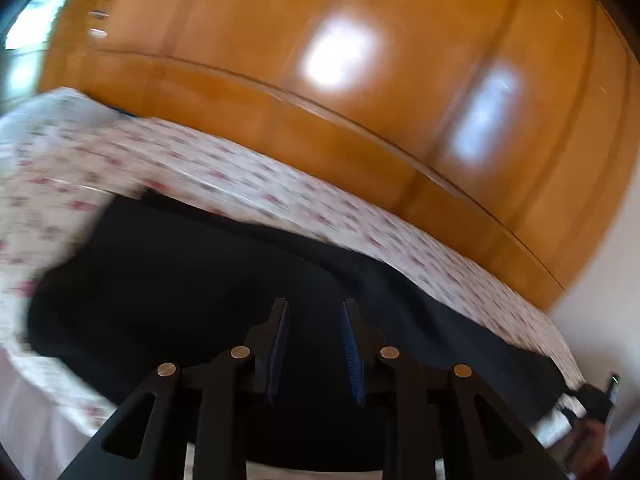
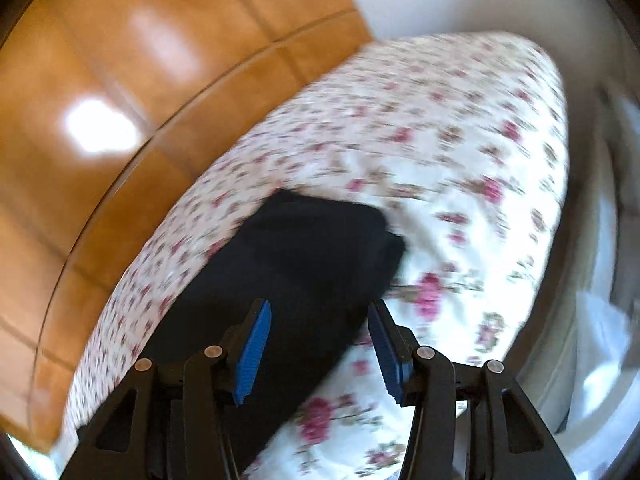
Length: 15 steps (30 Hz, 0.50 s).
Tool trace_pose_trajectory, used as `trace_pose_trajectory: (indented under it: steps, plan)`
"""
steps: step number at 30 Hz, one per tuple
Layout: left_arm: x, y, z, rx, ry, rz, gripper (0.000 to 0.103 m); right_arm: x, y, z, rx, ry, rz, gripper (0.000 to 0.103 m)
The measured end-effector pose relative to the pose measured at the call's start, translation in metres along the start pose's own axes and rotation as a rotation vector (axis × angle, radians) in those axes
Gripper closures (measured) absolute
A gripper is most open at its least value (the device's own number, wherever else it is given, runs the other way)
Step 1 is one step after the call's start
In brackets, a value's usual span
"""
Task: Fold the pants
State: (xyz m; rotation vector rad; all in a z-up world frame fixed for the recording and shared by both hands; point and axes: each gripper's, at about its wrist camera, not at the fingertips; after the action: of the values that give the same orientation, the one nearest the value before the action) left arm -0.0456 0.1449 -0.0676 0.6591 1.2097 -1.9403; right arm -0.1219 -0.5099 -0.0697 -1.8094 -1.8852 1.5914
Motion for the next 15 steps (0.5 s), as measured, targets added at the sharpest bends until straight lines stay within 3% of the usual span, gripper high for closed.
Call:
trace_pose_trajectory:
  steps: [4, 8, 15]
  plan:
    - [0.007, 0.03, 0.038, 0.133, 0.047, -0.092, 0.061, -0.004, 0.01, 0.005, 0.013, -0.008, -0.02, 0.048]
    - [0.018, 0.054, 0.074, 0.206, 0.106, -0.158, 0.061, -0.001, 0.013, 0.02, -0.025, 0.087, -0.03, 0.048]
    - [0.041, 0.088, 0.137, 0.297, 0.296, -0.268, 0.061, -0.002, 0.022, 0.018, -0.171, 0.079, 0.012, 0.047]
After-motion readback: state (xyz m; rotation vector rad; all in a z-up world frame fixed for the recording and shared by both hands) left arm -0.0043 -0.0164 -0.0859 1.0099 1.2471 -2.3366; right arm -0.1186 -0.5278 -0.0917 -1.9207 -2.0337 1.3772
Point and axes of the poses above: each gripper's, at about its wrist camera, not at the fingertips, and y roughly the way its jaws point, z to its right, x to its underside, and after that the axes turned 2 degrees about y, right-handed
